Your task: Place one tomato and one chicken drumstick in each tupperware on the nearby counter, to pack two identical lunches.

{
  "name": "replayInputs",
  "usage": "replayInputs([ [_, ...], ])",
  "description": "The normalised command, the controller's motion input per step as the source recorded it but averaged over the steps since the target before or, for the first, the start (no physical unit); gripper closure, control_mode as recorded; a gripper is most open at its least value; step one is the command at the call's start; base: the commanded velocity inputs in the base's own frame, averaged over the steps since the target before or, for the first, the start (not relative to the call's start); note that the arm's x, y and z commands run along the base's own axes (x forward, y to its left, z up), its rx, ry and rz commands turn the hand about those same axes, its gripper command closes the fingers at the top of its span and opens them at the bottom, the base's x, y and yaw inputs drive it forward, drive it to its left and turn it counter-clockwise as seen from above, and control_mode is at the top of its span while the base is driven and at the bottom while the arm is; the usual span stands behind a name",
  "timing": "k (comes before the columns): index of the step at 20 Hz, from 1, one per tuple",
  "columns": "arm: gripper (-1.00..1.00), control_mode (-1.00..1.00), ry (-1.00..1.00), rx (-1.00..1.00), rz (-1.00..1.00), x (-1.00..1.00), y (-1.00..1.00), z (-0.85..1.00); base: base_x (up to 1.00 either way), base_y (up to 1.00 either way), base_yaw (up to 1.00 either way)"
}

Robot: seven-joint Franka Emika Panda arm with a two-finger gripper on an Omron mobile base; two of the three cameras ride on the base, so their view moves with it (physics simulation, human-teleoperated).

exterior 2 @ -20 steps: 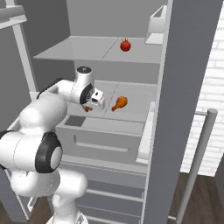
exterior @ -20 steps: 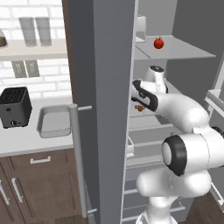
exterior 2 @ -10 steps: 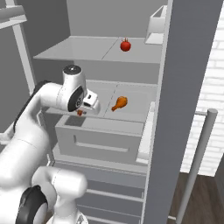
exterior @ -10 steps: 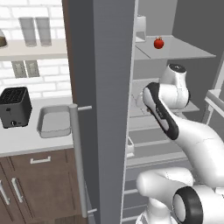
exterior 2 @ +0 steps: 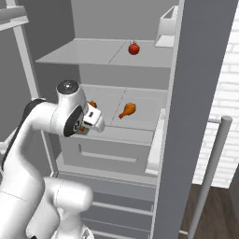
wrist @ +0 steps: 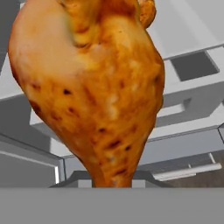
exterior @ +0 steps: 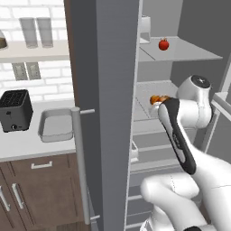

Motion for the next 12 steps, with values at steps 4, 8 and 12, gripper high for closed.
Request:
replayInputs([
  [4, 1.0, 1.0, -0.08, 0.0, 0.0, -0.25, 0.0, 0.0, -0.75, 0.0, 0.0],
  [8, 1.0, 1.0, 0.0, 0.0, 0.0, 0.0, 0.0, 0.0, -1.0, 0.1, 0.0],
  [12, 1.0, 1.0, 0.0, 0.0, 0.0, 0.0, 0.0, 0.0, -1.0, 0.64, 0.08],
])
